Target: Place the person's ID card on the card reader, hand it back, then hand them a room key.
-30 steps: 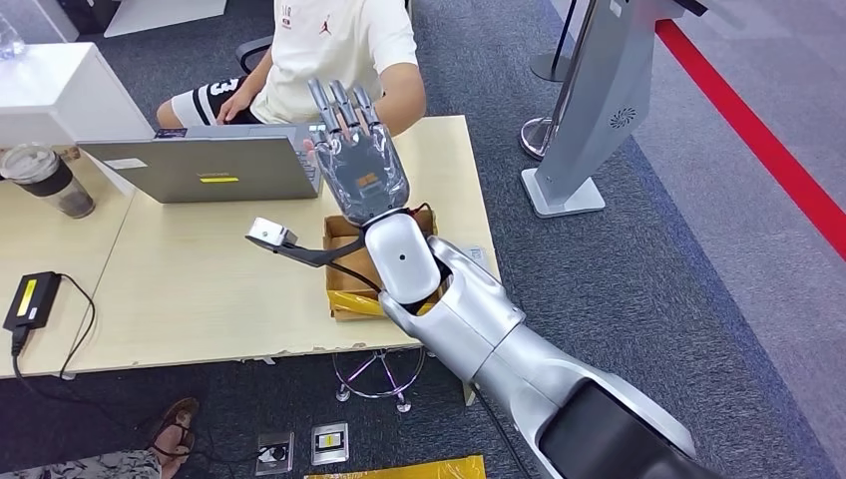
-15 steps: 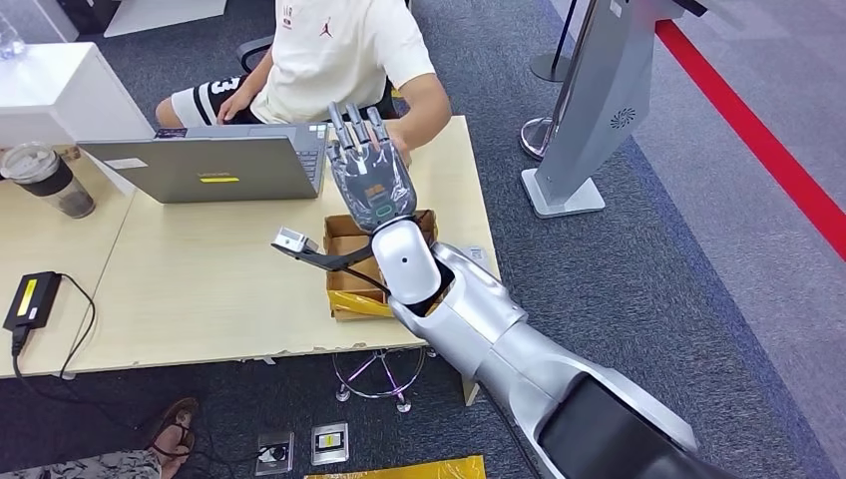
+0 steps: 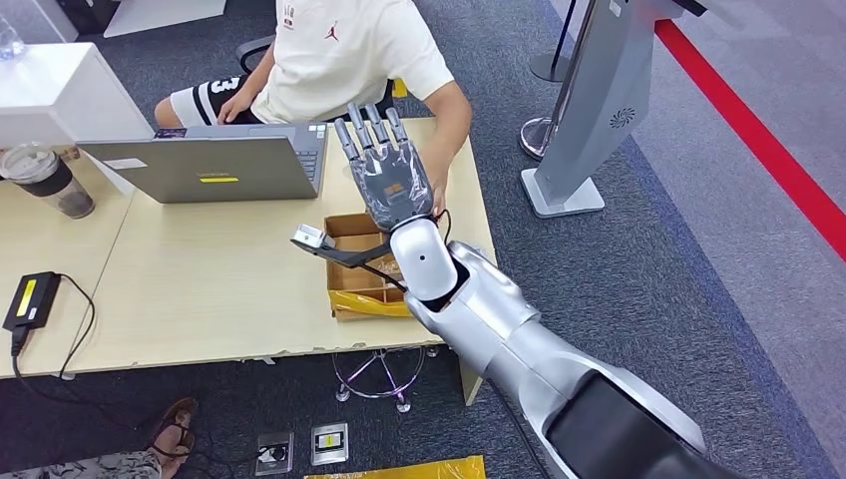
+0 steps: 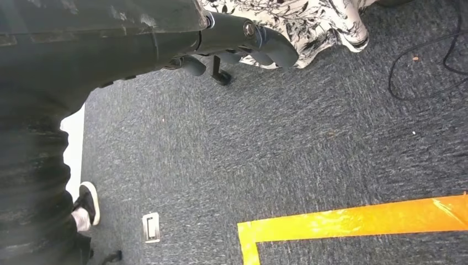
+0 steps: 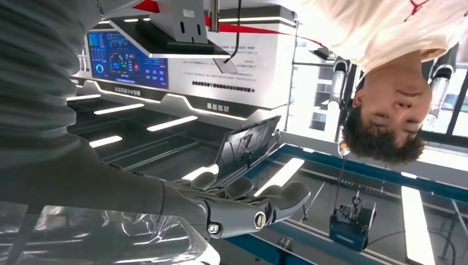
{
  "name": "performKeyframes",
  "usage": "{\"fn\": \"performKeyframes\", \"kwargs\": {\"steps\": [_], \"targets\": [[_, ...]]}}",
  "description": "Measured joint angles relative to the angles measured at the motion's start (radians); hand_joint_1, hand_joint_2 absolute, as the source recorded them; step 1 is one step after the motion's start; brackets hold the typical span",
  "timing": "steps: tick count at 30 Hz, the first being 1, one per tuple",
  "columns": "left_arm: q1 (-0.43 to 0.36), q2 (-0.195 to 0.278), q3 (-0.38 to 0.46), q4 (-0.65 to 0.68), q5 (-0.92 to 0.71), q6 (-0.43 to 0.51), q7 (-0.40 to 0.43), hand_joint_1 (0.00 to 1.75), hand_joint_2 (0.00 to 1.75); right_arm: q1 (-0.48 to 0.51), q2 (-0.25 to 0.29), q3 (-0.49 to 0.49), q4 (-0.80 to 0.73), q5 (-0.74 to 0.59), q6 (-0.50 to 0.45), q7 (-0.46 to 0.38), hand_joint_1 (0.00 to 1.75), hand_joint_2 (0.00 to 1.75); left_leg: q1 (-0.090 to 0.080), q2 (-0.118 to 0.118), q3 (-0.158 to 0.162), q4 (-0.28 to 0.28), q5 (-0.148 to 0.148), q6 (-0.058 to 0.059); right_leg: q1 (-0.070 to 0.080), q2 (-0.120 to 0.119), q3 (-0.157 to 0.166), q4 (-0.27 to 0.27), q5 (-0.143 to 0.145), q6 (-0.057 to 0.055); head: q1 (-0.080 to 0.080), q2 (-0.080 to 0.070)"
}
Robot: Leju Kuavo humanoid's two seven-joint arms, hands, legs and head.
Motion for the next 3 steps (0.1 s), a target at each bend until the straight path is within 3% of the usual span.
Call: {"fn": "performKeyframes", "kwargs": {"steps": [3], "targets": [[0.001, 0.002, 0.001, 0.002, 0.0, -0.002, 0.002, 0.0, 1.75, 0.014, -0.027, -0.023, -0.032, 0.0, -0.011, -0.013, 0.0, 1.75, 0.0, 0.0, 0.0, 0.0, 0.0, 0.0, 0.0, 0.0, 0.0, 0.0, 0.0, 0.0, 0.0, 0.0]]}}
